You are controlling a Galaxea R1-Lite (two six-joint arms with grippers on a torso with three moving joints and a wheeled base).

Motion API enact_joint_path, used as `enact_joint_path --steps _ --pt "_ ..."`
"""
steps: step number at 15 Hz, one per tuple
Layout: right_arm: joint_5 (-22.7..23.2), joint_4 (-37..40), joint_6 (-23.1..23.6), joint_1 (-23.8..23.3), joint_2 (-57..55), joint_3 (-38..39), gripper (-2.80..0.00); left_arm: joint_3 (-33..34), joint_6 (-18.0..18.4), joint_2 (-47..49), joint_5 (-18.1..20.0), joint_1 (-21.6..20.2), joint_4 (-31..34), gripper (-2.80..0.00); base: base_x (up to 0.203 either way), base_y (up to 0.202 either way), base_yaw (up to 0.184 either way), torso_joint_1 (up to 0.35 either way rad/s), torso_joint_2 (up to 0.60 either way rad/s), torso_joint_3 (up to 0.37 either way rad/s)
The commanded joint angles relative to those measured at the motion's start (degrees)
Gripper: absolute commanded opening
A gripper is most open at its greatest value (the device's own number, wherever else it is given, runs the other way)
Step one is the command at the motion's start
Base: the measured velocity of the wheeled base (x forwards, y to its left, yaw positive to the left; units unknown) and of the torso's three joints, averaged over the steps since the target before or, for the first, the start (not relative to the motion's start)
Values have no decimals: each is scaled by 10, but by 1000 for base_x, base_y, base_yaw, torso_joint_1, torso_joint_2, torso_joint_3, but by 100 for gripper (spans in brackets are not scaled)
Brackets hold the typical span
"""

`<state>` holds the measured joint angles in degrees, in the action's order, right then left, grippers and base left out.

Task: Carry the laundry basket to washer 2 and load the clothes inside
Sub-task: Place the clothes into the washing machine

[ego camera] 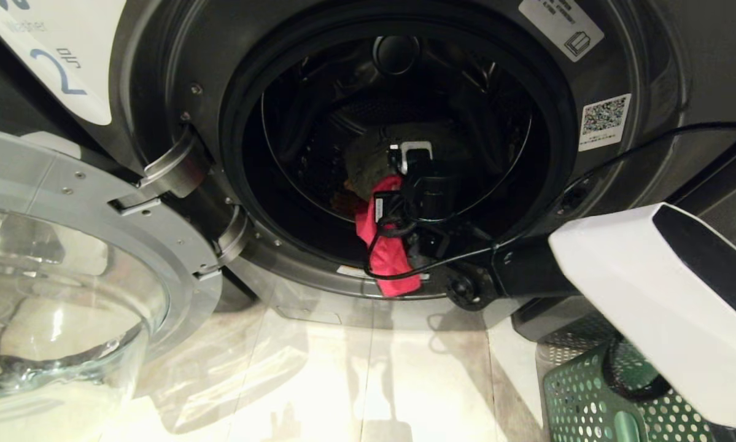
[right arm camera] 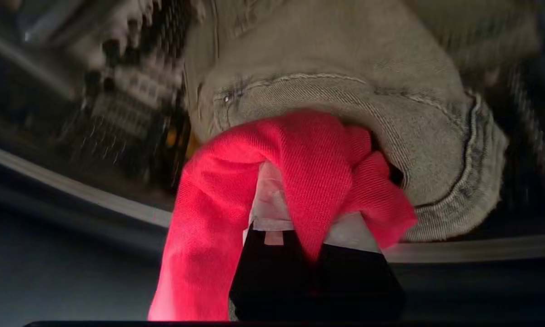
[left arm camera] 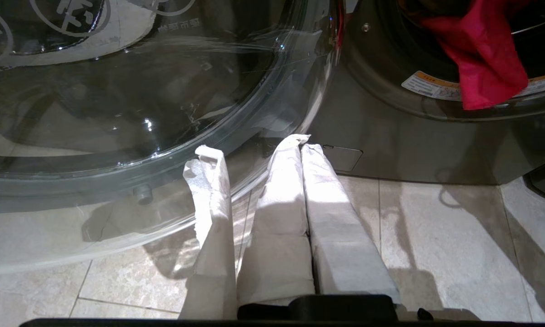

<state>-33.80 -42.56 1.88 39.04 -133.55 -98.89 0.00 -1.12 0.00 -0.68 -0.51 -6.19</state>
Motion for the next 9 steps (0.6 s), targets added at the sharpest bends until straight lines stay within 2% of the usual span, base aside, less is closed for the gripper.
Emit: enact_joint_path --steps 1,3,5,9 --pt "-2 -68 68 -5 -91 -61 -280 23 0 1 0 0 -1 -280 0 0 0 0 0 0" --pt "2 -110 124 -13 -135 -119 -280 23 0 1 0 -1 -1 -280 0 0 0 0 0 0" --pt "25 -179 194 -28 -154 -136 -280 23 0 1 0 0 -1 -280 0 0 0 0 0 0" --pt "106 -310 264 -55 -154 -137 -280 23 0 1 0 0 -1 -280 0 0 0 0 0 0"
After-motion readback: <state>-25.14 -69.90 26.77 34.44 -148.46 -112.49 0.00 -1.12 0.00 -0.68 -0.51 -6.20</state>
